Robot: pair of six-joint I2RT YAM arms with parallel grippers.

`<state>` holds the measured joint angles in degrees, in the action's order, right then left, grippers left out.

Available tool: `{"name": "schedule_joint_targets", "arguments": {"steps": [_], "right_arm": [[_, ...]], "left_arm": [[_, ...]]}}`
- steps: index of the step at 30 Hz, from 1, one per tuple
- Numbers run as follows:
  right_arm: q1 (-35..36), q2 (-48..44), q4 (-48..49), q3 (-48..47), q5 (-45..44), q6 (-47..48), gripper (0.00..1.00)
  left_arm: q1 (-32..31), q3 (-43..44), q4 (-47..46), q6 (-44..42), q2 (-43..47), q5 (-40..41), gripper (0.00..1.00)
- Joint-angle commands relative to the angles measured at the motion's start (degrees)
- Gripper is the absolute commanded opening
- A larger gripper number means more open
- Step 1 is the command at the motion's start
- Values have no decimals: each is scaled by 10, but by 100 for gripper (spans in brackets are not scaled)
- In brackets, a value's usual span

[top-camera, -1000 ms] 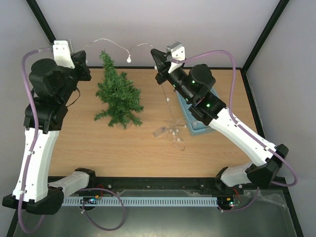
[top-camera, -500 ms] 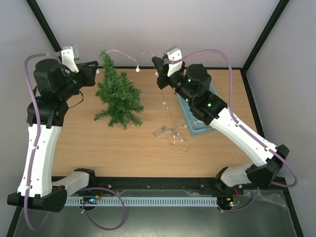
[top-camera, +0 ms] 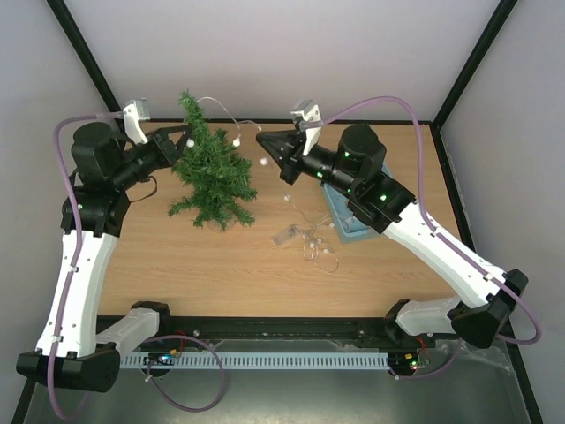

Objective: Decorate the small christmas tree
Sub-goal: Wrap the decoration item around the Christmas tree.

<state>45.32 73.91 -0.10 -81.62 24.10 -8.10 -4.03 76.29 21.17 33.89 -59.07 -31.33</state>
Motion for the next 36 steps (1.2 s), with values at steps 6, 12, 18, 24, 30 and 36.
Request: {"name": "schedule_joint_targets", "arguments": {"steps": [6,12,18,24,30,36], "right_arm": [[3,-10,108,60,179,-131,2],[8,-1,140,70,214,-177,2],[15,3,70,66,213,-165,2],[23,8,108,88,212,-222,2],[45,19,96,91,185,-195,2],[56,32,117,80,195,-215,2]], "left_arm": [[7,-75,-101,48,23,-73,6],[8,-94,-117,56,32,-80,12],[7,-77,-50,7,44,-42,38],[1,-61,16,-57,64,10,61],[-26,-48,89,-113,86,74,69],[-40,-88,70,-134,118,50,72]]}}
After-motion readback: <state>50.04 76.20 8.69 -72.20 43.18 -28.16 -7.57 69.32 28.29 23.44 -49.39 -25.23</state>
